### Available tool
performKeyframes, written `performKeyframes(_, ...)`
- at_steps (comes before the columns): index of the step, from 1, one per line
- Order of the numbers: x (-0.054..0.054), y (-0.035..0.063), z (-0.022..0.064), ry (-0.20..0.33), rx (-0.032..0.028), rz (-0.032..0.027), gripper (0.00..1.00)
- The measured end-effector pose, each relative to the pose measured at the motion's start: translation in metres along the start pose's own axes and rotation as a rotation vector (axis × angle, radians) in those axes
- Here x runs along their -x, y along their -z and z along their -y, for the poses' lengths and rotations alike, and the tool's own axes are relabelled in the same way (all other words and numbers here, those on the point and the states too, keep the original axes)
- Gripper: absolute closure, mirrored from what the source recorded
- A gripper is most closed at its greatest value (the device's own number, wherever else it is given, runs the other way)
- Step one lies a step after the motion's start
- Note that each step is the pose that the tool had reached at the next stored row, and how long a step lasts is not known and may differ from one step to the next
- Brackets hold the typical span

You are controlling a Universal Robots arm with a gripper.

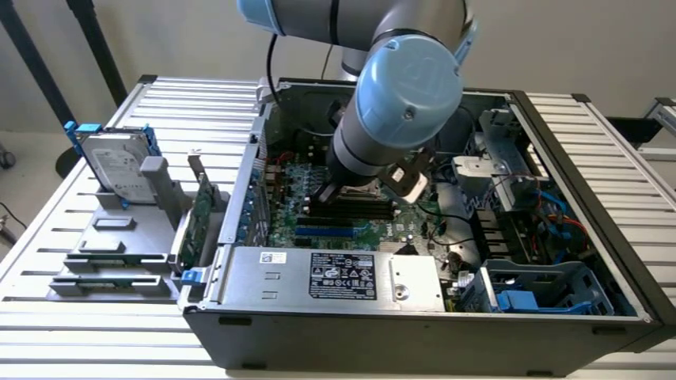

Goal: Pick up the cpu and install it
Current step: 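Install the second cpu locking lever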

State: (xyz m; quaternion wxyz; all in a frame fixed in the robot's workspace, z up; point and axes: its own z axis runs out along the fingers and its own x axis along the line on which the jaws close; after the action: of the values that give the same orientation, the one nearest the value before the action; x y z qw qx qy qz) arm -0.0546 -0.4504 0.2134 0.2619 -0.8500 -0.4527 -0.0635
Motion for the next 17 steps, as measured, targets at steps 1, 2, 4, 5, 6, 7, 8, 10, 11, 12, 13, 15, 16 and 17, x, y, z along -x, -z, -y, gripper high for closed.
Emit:
performKeyframes(1,0.001,-0.0015,0.0001,0.000,0.0005,0.0007,0.89)
performKeyframes(2,0.001,-0.0030,0.0001,0.000,0.0009,0.0014,0.89)
performKeyframes(4,0.002,-0.0065,0.0005,0.000,0.0027,0.0033,0.89)
performKeyframes(5,0.002,-0.0084,0.0010,0.000,0.0040,0.0045,0.89)
performKeyframes(6,0.003,-0.0103,0.0016,0.000,0.0056,0.0059,0.89)
performKeyframes(7,0.003,-0.0122,0.0020,0.000,0.0069,0.0070,0.89)
performKeyframes(8,0.004,-0.0140,0.0021,0.000,0.0083,0.0080,0.89)
performKeyframes(10,0.004,-0.0169,0.0018,0.000,0.0115,0.0094,0.89)
performKeyframes(11,0.004,-0.0182,0.0018,0.001,0.0133,0.0104,0.89)
performKeyframes(12,0.004,-0.0193,0.0017,0.001,0.0150,0.0112,0.89)
performKeyframes(13,0.004,-0.0205,0.0018,0.001,0.0168,0.0118,0.89)
performKeyframes(15,0.004,-0.0224,0.0021,0.003,0.0202,0.0122,0.89)
performKeyframes(16,0.004,-0.0232,0.0025,0.004,0.0220,0.0125,0.89)
performKeyframes(17,0.004,-0.0241,0.0030,0.005,0.0233,0.0127,0.89)
